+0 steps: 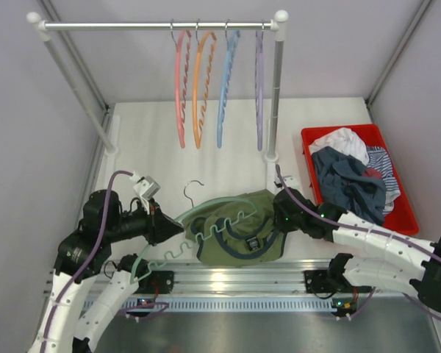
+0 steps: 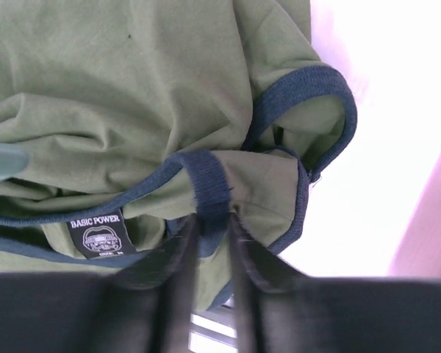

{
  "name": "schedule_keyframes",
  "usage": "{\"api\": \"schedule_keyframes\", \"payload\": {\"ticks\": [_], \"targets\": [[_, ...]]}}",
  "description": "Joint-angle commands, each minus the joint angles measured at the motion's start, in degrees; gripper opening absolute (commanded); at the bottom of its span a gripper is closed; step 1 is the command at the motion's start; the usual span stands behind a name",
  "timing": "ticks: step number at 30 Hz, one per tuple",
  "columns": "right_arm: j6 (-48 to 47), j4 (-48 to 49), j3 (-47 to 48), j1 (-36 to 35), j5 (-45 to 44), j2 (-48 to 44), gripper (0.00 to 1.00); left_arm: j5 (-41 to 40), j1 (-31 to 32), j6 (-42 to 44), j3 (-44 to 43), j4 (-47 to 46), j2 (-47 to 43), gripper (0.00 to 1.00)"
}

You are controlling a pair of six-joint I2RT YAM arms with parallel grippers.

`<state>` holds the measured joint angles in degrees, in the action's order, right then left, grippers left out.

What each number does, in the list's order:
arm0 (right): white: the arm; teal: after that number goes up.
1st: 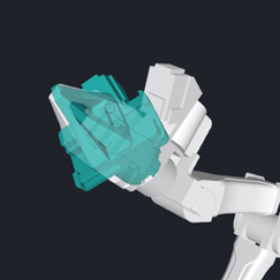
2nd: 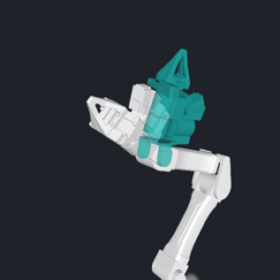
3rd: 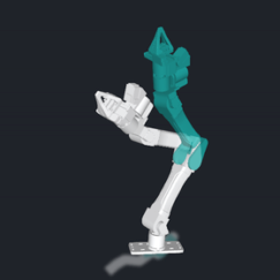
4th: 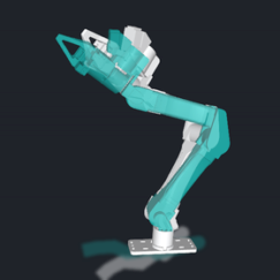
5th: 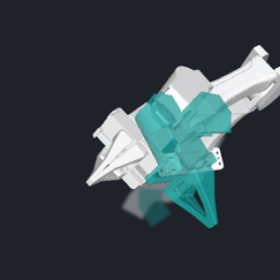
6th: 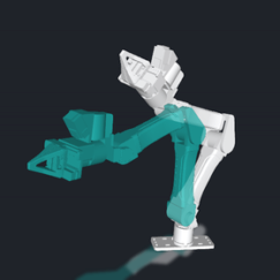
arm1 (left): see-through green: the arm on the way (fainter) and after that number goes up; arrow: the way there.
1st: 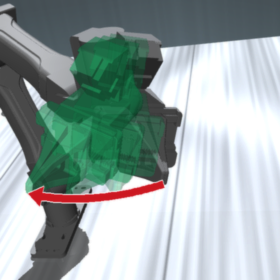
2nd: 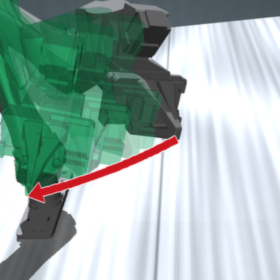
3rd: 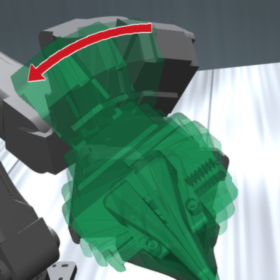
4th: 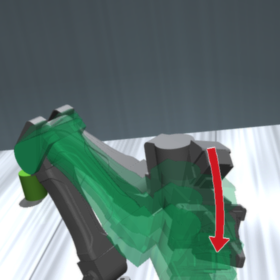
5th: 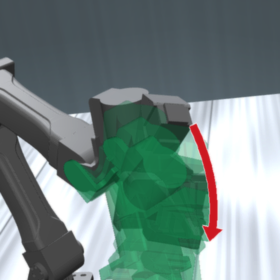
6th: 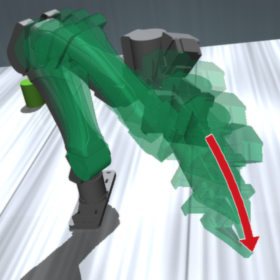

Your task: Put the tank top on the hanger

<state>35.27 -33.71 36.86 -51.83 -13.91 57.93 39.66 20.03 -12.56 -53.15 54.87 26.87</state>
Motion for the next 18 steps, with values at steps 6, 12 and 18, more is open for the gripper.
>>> {"api": "schedule_keyframes", "payload": {"ticks": [6,12,18], "targets": [[0.86,-1.61,2.42,0.51,-3.75,-3.78,0.03,3.14,1.23,-0.45,-2.84,-4.77,5.81,0.0],[0.33,-5.04,4.79,0.51,-4.89,-5.11,0.02,2.09,4.92,0.16,-3.02,-7.24,9.24,0.0],[0.07,-5.4,4.89,0.51,-4.81,-5.02,0.01,4.11,6.16,-0.19,-1.53,-11.71,10.48,0.0]]}}
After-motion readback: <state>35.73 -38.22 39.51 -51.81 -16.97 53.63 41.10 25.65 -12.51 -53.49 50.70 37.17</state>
